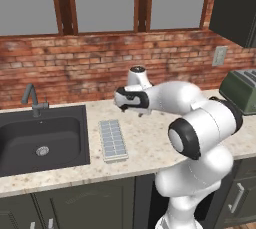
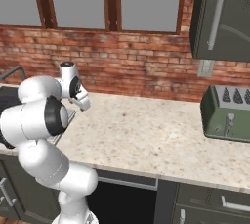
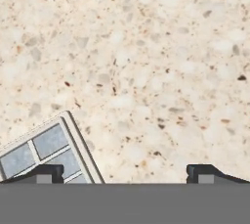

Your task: The ice cube tray has been filled with water. Take the tray and place it in the freezer to make ice. Close the freezer door after placing the tray.

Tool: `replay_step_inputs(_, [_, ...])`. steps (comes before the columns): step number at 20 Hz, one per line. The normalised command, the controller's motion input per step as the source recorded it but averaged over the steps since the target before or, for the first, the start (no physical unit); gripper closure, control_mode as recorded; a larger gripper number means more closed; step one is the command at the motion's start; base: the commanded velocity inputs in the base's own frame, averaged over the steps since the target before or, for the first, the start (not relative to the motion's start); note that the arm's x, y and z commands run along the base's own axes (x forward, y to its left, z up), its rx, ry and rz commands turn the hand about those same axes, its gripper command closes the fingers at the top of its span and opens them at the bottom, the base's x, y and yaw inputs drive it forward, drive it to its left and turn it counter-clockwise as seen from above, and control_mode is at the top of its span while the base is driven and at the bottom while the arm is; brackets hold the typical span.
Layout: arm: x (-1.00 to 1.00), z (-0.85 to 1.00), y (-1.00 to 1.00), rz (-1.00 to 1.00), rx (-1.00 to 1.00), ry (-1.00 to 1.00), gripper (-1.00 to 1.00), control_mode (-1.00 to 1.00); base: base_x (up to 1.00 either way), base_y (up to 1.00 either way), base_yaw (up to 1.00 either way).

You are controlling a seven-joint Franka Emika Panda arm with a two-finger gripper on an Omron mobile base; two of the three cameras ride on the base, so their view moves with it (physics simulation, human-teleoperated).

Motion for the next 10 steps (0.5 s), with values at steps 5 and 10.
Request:
replay_step_inputs(5, [0.25, -0.39, 0.14, 0.00, -0.01, 0.00, -1.00, -1.00, 0.00, 0.00, 0.00])
replay_step_inputs(10, [0.40, -0.21, 0.03, 0.00, 0.00, 0.00, -1.00, -1.00, 0.00, 0.00, 0.00])
